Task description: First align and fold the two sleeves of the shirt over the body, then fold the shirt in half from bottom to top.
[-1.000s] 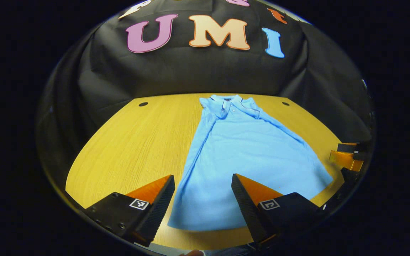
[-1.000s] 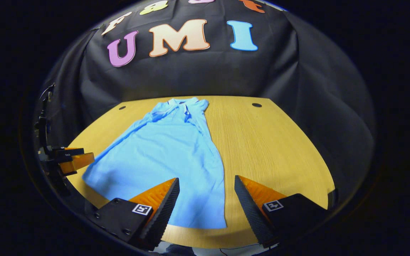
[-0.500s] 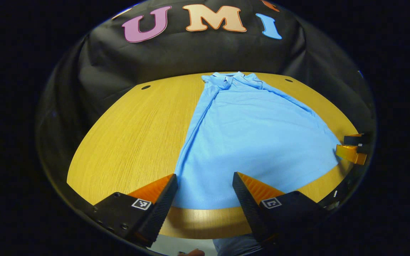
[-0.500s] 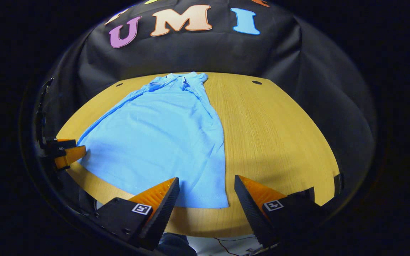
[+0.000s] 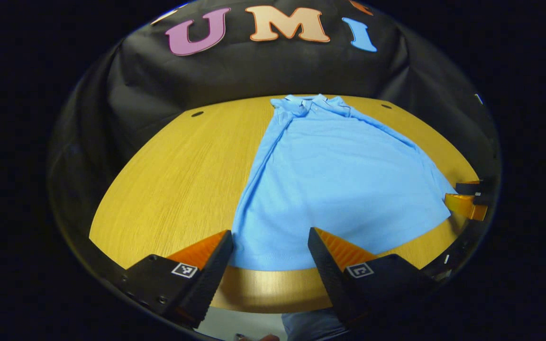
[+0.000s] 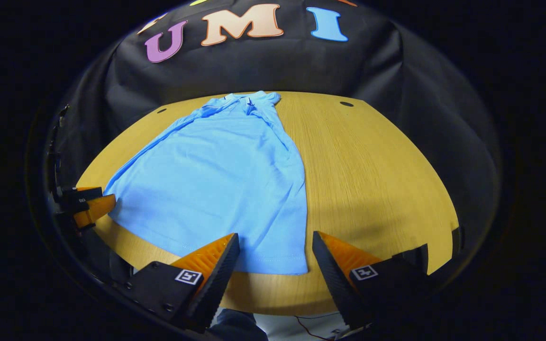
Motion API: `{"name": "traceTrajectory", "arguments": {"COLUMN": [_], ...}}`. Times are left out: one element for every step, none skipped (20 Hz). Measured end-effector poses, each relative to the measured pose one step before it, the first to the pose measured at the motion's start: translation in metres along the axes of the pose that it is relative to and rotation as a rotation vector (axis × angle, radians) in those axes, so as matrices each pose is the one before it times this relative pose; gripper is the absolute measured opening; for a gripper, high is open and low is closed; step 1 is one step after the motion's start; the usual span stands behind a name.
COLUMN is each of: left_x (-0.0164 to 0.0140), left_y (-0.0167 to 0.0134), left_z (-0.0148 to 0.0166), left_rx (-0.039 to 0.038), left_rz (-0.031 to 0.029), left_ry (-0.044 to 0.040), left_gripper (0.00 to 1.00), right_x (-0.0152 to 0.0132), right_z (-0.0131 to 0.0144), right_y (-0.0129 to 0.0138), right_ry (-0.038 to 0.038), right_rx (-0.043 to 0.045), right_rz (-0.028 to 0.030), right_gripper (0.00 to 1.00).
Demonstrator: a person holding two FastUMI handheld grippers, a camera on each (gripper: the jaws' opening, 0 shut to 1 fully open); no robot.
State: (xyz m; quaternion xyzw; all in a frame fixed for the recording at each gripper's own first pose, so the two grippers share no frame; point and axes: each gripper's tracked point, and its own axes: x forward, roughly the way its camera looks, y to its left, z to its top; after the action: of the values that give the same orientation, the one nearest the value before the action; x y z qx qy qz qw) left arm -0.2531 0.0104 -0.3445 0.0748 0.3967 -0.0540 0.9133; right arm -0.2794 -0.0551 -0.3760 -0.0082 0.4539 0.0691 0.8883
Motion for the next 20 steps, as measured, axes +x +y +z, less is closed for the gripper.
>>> {"name": "traceTrajectory", "arguments": {"left_x": [0.00218,-0.00182,-0.00028,-0.00074,0.00112,-0.00219,0.00133,0.00013,0.00086,-0.00030,0.00140,0.00047,-0.00266,-0.00013,-0.00080,-0.00117,-0.00264,-0.00181,-0.00126,-0.00069], "left_y": [-0.00771,-0.00726,-0.00407,-0.00037,-0.00321,-0.00535,-0.00264,-0.00244,0.00008,-0.00035,-0.00011,-0.00026,0.00011,-0.00110,-0.00007,0.00015,0.00162,-0.00114,0.00466,0.00266], "left_z": [-0.00562,0.00187,-0.00038,-0.00080,0.00074,-0.00073,0.00163,-0.00216,0.00192,-0.00141,0.00201,0.00008,0.00140,0.00072,-0.00068,0.00248,0.00672,0.00652,0.00792,0.00787], "left_rx": [0.00068,-0.00498,0.00082,0.00657,0.00091,-0.00542,-0.00539,0.00323,-0.00402,-0.01418,-0.00934,-0.00611,-0.01187,-0.02139,-0.01333,-0.00918,-0.00159,0.00163,0.00439,-0.00333], "left_rz": [-0.02276,-0.01356,-0.00257,0.01282,0.00018,0.00284,0.00190,-0.00145,0.00727,0.00844,0.00452,-0.00120,-0.00624,-0.01463,-0.00940,-0.00730,-0.00225,-0.00798,0.01439,0.00432], "left_ry": [0.03135,-0.01737,0.00845,-0.00786,-0.00666,-0.00442,-0.00889,0.01151,-0.00156,0.01632,0.00423,0.01714,-0.00192,0.00570,0.00873,0.00383,-0.01056,-0.00459,-0.00717,-0.00973], "left_gripper": [0.95,0.86,0.69,0.53,0.47,0.36,0.28,0.14,0.08,0.02,0.02,0.00,0.00,0.00,0.00,0.00,0.00,0.00,0.00,0.00], "right_x": [0.00004,0.00018,-0.00009,-0.00030,-0.00088,-0.00094,0.00237,0.00072,0.00099,-0.00236,-0.00109,-0.00155,-0.00026,-0.00134,-0.00257,-0.00357,-0.00293,-0.00129,-0.00224,-0.00012], "right_z": [-0.00239,0.00135,-0.00087,0.00136,-0.00335,0.00252,-0.00278,0.00392,-0.00139,-0.00051,-0.00113,0.00054,0.00118,0.00306,0.00502,0.00952,0.00935,0.01034,0.01071,0.01072], "right_y": [0.00287,0.00523,0.00436,0.00228,0.00629,0.00445,0.00460,-0.00037,0.00161,0.00016,0.00167,0.00181,0.00047,0.00018,-0.00012,0.00088,0.00240,0.00111,-0.00104,-0.00161], "right_ry": [0.00800,-0.00339,0.00940,-0.00805,0.01346,-0.01332,0.01154,-0.01620,0.00797,-0.00118,0.00471,-0.00385,0.00229,-0.00567,-0.01502,-0.01935,-0.01310,-0.02214,-0.01007,-0.01094], "right_rx": [-0.01148,-0.00943,-0.00977,-0.00792,0.00302,0.00215,0.00247,-0.00575,-0.00320,-0.00360,-0.00009,0.00301,0.00456,0.00573,0.00714,0.00632,0.00234,-0.00017,-0.00727,-0.00529], "right_rz": [0.00674,0.01655,0.00416,0.00976,0.01744,0.01117,0.00480,-0.00720,-0.00423,0.00463,0.00762,0.00503,0.00183,0.00534,0.00565,0.00705,0.01209,0.00428,0.00040,0.00070], "right_gripper": [0.97,0.82,0.80,0.73,0.65,0.43,0.41,0.12,0.12,0.03,0.03,0.03,0.03,0.03,0.03,0.03,0.03,0.03,0.03,0.03]}}
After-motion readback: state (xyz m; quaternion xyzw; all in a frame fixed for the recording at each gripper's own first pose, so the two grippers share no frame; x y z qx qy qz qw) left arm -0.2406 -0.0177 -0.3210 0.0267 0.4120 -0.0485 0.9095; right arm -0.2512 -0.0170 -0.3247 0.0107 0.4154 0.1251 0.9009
